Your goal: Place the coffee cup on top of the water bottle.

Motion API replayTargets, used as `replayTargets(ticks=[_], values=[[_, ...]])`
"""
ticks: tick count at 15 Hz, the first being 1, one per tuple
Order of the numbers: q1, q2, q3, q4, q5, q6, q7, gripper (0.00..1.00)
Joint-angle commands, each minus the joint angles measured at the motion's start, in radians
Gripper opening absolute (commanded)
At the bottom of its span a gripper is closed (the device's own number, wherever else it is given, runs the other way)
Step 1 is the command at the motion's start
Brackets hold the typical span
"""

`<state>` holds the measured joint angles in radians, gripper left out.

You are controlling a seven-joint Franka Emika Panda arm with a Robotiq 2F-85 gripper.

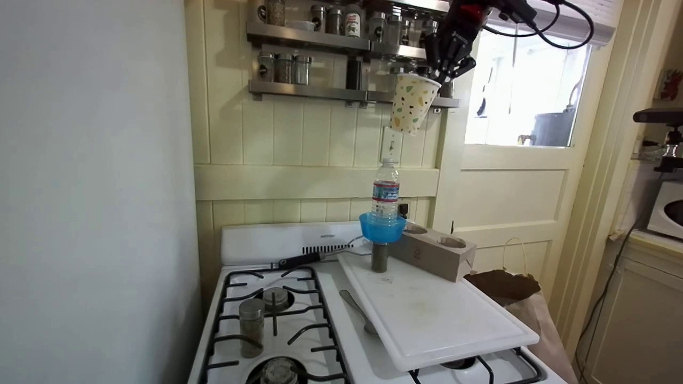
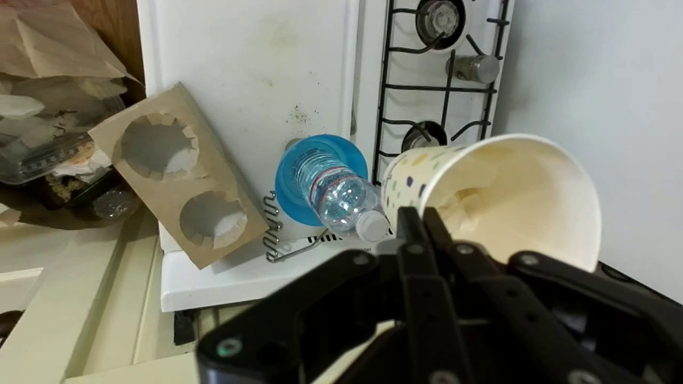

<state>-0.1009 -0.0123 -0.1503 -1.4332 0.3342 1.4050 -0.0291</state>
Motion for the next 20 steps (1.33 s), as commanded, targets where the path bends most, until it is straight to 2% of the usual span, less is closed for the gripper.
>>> replayTargets(ticks=[1, 6, 8, 9, 10, 13, 20], values=[[0.006, 0.041, 0.029, 0.078, -0.048, -0.040, 0.041, 0.01], [-0.012, 0.090, 0.025, 0.107, -0.077, -0.053, 0.104, 0.01], [-0.024, 0.119, 0.018, 0.118, -0.044, -0.031, 0.135, 0.01], [-0.025, 0.106, 0.010, 0.102, -0.020, -0.023, 0.108, 0.01], [-0.017, 0.089, 0.017, 0.076, -0.051, -0.016, 0.103, 0.03], [-0.023, 0.100, 0.011, 0.081, -0.038, -0.016, 0.103, 0.01], [-0.019, 0.184, 0.017, 0.207, -0.043, -0.004, 0.152, 0.01]])
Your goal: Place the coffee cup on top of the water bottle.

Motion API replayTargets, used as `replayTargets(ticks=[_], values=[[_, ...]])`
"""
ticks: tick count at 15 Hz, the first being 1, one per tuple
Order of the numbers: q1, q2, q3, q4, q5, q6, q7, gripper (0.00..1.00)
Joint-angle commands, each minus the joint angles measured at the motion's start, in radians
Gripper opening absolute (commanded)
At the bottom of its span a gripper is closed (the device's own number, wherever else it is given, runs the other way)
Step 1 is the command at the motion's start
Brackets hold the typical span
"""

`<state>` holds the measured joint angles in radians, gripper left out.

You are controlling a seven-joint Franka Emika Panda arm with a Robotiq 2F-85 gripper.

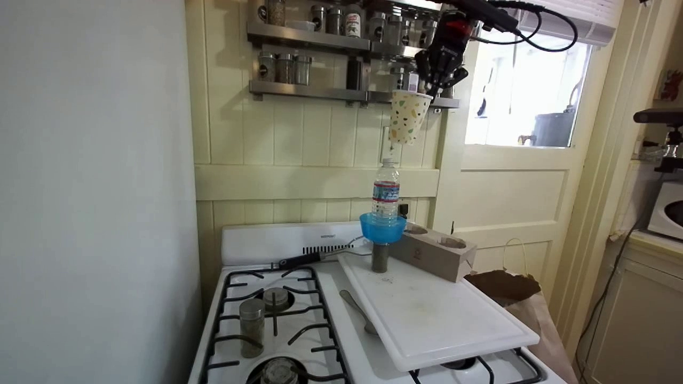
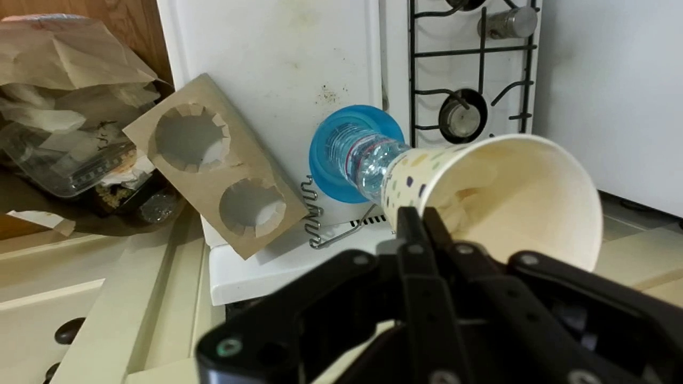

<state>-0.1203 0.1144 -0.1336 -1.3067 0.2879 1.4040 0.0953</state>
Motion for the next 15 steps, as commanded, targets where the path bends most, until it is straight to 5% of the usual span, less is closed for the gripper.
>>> replayTargets(ticks=[1, 15], values=[[0.003, 0.073, 0.002, 0.101, -0.001, -0.011, 0.033, 0.01], [0.023, 0.132, 0.018, 0.217, -0.054, -0.151, 0.040, 0.01]])
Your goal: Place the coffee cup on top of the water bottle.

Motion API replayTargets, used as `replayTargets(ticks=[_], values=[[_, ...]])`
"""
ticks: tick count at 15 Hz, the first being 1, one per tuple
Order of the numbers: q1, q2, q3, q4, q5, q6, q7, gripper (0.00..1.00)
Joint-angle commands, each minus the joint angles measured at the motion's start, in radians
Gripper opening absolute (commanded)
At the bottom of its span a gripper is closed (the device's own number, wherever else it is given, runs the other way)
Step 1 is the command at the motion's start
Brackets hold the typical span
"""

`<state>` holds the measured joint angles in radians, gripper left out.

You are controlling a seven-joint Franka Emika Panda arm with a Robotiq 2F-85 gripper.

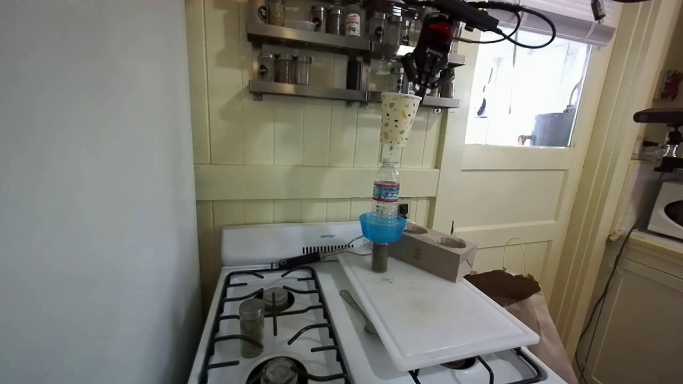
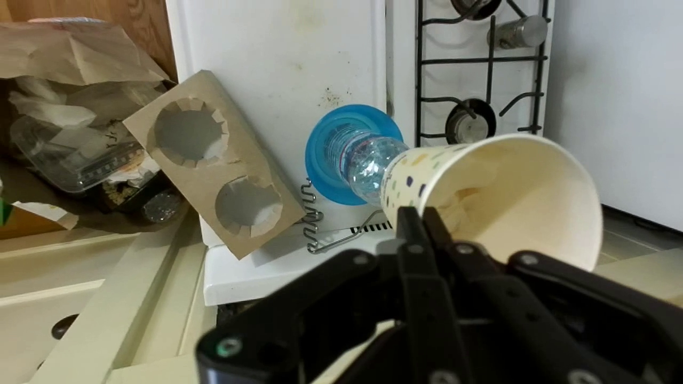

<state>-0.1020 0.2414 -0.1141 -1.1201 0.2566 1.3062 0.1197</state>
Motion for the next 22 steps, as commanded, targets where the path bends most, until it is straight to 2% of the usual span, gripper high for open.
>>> replayTargets(ticks=[1, 9, 22], values=[[0.005, 0.004, -0.003, 0.028, -0.026, -0.039, 0.023, 0.01], [0.004, 0.002, 0.012, -0.004, 0.015, 0.000, 0.005, 0.01], [0.002, 0.025, 0.005, 0.009, -0.019, -0.028, 0.027, 0.01]])
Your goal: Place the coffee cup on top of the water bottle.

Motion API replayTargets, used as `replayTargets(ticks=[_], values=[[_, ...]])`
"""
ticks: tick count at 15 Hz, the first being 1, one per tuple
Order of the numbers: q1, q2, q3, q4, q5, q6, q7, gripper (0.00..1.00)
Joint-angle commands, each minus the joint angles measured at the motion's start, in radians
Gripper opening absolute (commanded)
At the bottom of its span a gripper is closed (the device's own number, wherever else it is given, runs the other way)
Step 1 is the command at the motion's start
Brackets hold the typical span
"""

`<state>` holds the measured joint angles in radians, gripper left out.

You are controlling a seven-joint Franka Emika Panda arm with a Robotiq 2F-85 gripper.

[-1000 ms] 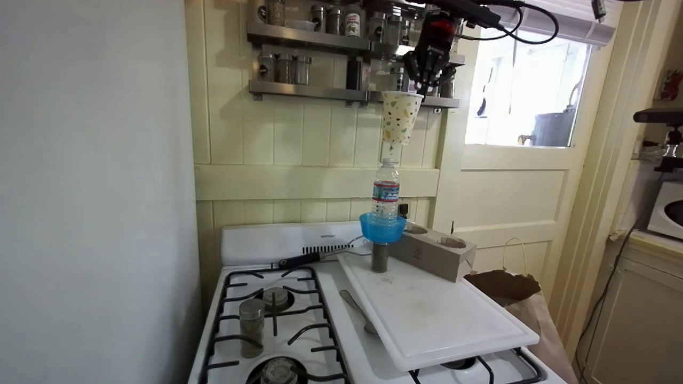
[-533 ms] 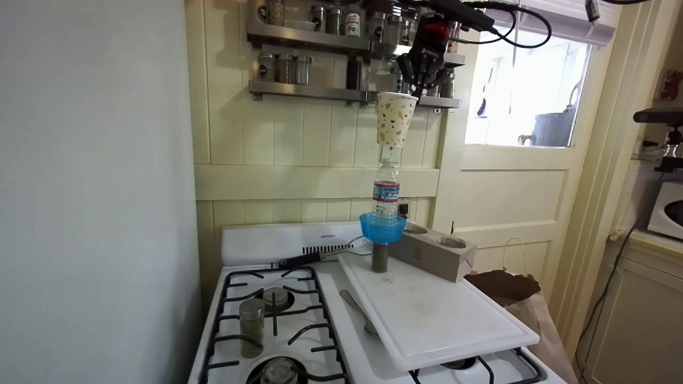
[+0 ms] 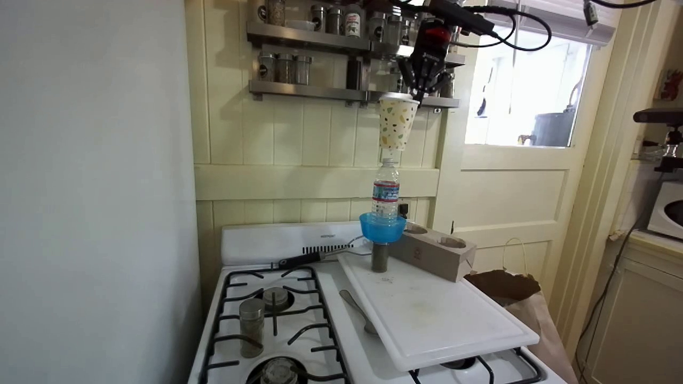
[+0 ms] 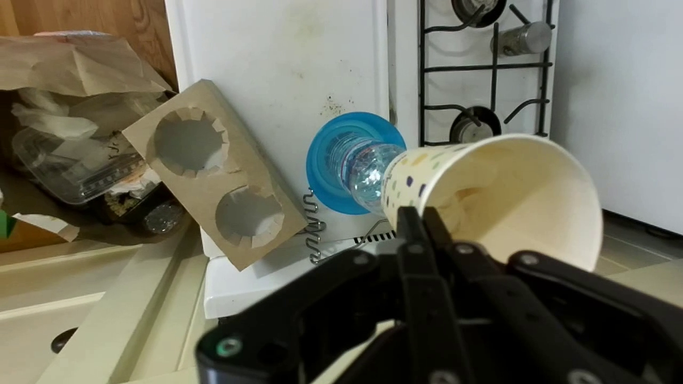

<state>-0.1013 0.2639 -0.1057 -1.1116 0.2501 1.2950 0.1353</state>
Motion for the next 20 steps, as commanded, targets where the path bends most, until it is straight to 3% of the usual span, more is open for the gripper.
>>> replayTargets(ticks=[1, 20], values=[[0.002, 0.004, -0.004, 0.000, -0.017, -0.015, 0.012, 0.01], [0.008, 0.024, -0.005, 0.001, -0.021, -0.006, 0.019, 0.01]])
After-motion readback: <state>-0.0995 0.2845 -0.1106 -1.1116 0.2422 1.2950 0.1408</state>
